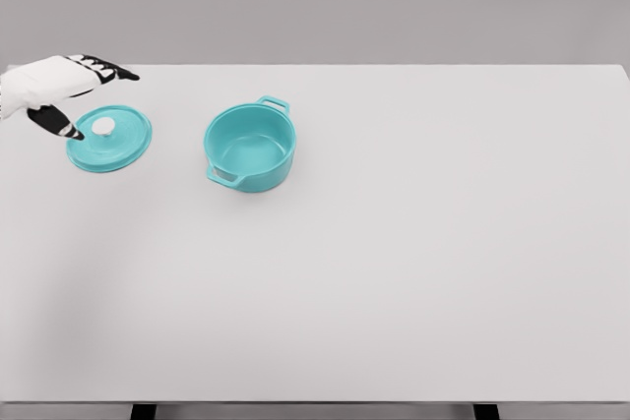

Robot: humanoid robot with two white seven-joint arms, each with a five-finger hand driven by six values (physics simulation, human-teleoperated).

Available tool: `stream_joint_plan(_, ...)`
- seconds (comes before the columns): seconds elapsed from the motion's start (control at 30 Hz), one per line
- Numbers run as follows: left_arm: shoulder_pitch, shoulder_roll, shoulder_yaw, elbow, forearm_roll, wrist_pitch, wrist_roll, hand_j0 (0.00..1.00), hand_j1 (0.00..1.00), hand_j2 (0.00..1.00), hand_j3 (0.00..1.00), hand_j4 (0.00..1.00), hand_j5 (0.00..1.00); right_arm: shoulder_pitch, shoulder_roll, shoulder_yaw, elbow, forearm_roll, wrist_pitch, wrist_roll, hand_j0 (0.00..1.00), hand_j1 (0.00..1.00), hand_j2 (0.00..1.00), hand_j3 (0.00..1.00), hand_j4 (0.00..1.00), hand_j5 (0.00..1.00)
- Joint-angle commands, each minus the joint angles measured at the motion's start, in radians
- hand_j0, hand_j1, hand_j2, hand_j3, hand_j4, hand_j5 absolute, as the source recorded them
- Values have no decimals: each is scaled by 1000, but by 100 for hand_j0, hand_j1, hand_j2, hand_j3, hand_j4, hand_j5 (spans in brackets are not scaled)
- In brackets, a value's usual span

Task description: Cover the pot with left arm

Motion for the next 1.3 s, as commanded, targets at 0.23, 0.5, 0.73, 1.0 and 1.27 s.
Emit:
stream_joint_plan(0.23, 3, -10, -2, 11, -6, 3, -7, 100, 100, 100, 100, 100, 100, 8, 0, 0, 4, 0, 2, 1, 100, 100, 100, 100, 100, 100)
stream_joint_plan(0.5, -57, 12, -20, 89, -14, 3, -81, 100, 100, 100, 100, 100, 100, 8, 0, 0, 4, 0, 2, 1, 100, 100, 100, 100, 100, 100)
stream_joint_plan(0.73, -233, -53, -301, 226, -15, 3, -85, 100, 100, 100, 100, 100, 100, 8, 0, 0, 4, 0, 2, 1, 100, 100, 100, 100, 100, 100)
stream_joint_plan(1.0, -235, -62, -359, 224, -26, 3, -76, 100, 100, 100, 100, 100, 100, 8, 0, 0, 4, 0, 2, 1, 100, 100, 100, 100, 100, 100)
stream_joint_plan(1.27, -239, -63, -359, 229, -38, 3, -76, 100, 100, 100, 100, 100, 100, 8, 0, 0, 4, 0, 2, 1, 100, 100, 100, 100, 100, 100)
